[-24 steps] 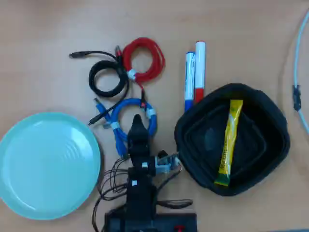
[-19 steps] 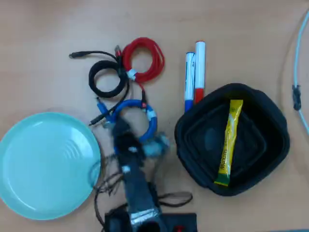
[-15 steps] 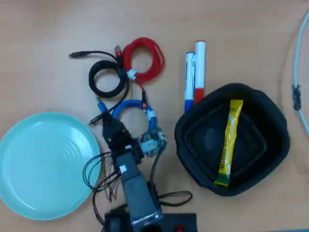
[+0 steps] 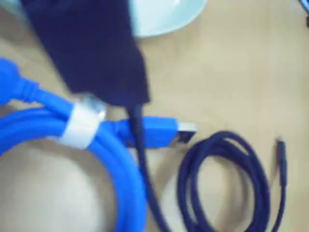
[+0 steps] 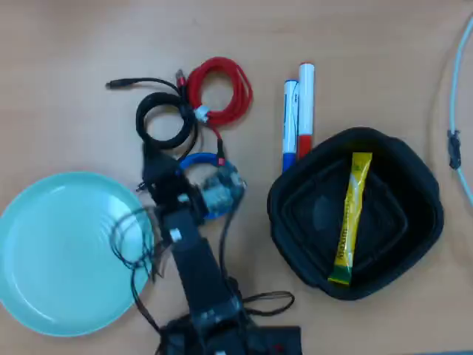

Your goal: Put a black charging cable in a black bowl and put a red charging cable in a green bowl

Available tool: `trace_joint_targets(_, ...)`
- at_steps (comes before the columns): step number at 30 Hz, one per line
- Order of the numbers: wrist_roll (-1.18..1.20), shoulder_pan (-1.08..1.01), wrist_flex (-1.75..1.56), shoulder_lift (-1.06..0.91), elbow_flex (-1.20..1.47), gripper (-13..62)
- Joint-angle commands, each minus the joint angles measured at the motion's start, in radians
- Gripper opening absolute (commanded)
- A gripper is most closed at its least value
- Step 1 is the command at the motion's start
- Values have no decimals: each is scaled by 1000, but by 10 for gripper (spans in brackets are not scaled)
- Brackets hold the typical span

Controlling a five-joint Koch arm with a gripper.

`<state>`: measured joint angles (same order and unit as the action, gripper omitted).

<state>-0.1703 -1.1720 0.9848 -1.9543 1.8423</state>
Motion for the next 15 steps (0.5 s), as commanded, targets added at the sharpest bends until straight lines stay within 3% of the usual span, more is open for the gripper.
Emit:
trace_joint_targets(1, 69, 35, 98, 141, -201, 566)
trace_joint_targets(9, 485, 92, 284, 534, -557, 567)
trace_joint_targets(15, 588, 117, 344, 778, -790, 569)
